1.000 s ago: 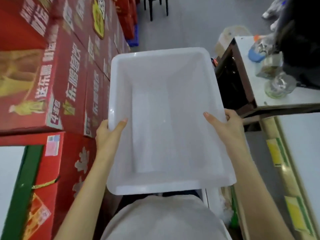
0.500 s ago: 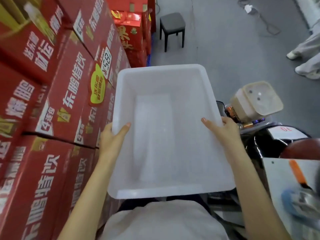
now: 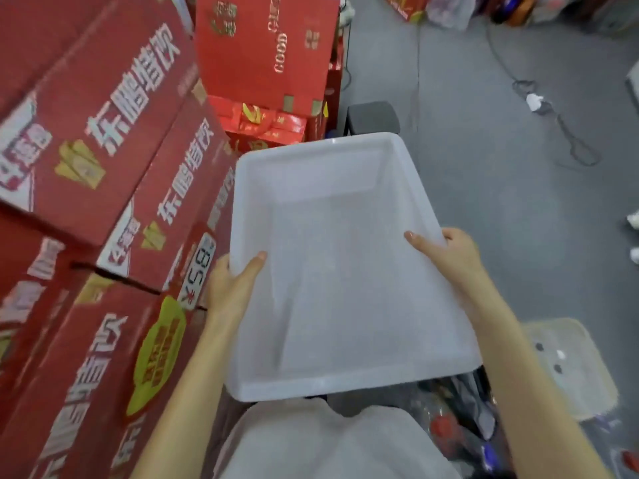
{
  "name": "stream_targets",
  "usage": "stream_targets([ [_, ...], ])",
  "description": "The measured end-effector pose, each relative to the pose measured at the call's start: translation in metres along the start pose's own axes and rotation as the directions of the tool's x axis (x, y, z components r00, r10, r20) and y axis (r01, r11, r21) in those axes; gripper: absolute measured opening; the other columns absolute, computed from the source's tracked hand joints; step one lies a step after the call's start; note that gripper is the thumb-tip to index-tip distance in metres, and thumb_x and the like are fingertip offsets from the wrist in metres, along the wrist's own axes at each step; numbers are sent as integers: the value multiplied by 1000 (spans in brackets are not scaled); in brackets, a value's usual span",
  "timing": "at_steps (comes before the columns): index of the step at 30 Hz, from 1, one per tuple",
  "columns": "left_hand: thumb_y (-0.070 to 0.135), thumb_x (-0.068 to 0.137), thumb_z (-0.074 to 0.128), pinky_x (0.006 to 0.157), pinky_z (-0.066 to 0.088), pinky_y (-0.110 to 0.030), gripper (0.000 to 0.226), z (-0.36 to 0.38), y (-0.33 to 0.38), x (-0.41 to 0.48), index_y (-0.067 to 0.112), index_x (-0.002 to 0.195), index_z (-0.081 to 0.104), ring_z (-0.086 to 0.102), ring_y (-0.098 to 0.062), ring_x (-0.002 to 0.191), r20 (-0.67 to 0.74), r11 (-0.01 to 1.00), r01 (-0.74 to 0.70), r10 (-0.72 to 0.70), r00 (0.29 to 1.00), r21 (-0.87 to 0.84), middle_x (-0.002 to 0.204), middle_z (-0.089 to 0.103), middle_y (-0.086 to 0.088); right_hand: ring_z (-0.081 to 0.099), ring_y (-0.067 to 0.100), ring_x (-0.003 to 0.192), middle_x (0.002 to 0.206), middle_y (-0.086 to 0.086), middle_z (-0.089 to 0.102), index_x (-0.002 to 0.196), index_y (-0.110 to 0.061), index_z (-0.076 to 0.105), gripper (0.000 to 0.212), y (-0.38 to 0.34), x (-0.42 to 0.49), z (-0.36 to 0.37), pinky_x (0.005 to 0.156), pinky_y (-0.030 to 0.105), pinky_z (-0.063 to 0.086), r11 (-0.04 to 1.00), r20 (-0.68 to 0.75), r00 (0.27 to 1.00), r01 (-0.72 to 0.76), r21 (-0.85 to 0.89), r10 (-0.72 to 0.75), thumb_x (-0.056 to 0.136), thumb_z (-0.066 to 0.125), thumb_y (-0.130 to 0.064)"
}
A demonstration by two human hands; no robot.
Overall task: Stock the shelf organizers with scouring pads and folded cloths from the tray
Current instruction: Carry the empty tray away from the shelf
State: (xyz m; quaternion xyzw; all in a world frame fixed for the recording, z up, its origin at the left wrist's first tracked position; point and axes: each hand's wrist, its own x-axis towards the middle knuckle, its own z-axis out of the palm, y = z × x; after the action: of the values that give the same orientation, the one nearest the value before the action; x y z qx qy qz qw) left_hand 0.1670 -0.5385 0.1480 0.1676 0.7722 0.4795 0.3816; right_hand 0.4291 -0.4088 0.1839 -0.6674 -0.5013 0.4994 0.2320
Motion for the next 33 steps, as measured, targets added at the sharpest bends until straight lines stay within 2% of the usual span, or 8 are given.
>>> stream_targets([
  [4, 42, 80, 70, 89, 51, -35, 36, 45, 68, 87, 19, 106, 63, 65, -16, 95, 13, 1000, 4, -4, 1000, 24, 103, 69, 6, 68, 21, 78, 95, 7, 70, 101, -6, 66, 38, -70, 97, 0, 65, 31, 55, 1000, 31, 999, 22, 13, -22, 77, 76, -34],
  [9, 30, 86, 67, 64, 50, -27, 29, 92, 137, 185, 13, 109, 66, 67, -21, 88, -19, 998, -26, 27, 999, 52, 98, 69, -3, 68, 23, 88, 102, 6, 69, 111, -7, 61, 55, -136, 220, 8, 75, 37, 57, 998, -6, 999, 51, 30, -51, 71, 80, -39],
  [14, 39, 83, 68, 72, 54, -35, 41, 122, 169, 283, 13, 114, 63, 66, -23, 91, -155, 997, 78, -77, 985, 5, 102, 68, -3, 69, 22, 84, 98, 6, 70, 106, -9, 64, 51, -201, 358, 55, 75, 37, 58, 992, 130, 985, 122, -44, -115, 69, 80, -40],
  [21, 31, 84, 70, 61, 50, -25, 44, 159, 185, 381, 5, 119, 61, 66, -19, 85, -415, 916, 212, -350, 840, -342, 108, 68, -11, 64, 17, 80, 89, -1, 67, 92, -16, 63, 31, -300, 531, 169, 71, 32, 50, 914, 490, 850, 338, -224, -195, 74, 78, -35],
  [26, 23, 90, 64, 66, 47, -24, 33, 174, 197, 418, 8, 118, 59, 62, -11, 85, -452, 776, 214, -542, 709, -594, 113, 66, -3, 64, 19, 92, 99, -1, 67, 101, -17, 63, 55, -347, 598, 255, 82, 40, 53, 832, 666, 726, 469, -298, -171, 62, 74, -54],
  [28, 24, 90, 63, 77, 43, -25, 30, 172, 195, 433, 16, 117, 52, 57, -11, 96, -487, 756, 217, -584, 649, -617, 117, 59, 5, 63, 20, 97, 105, 0, 65, 107, -14, 61, 63, -355, 612, 295, 84, 41, 52, 820, 728, 672, 487, -301, -132, 62, 74, -55],
  [31, 27, 91, 62, 85, 34, -24, 54, 163, 191, 453, 10, 138, 41, 49, -15, 115, -539, 785, 216, -570, 620, -581, 124, 47, 6, 59, 18, 102, 109, -1, 60, 113, -10, 57, 53, -355, 624, 332, 90, 40, 49, 822, 761, 637, 496, -280, -125, 75, 76, -41],
  [33, 29, 91, 61, 84, 35, -22, 55, 150, 181, 473, 10, 138, 41, 51, -14, 114, -537, 787, 239, -576, 616, -569, 123, 49, 4, 59, 18, 101, 108, -1, 60, 112, -9, 57, 48, -352, 633, 355, 89, 37, 49, 820, 764, 634, 496, -284, -119, 78, 74, -37],
])
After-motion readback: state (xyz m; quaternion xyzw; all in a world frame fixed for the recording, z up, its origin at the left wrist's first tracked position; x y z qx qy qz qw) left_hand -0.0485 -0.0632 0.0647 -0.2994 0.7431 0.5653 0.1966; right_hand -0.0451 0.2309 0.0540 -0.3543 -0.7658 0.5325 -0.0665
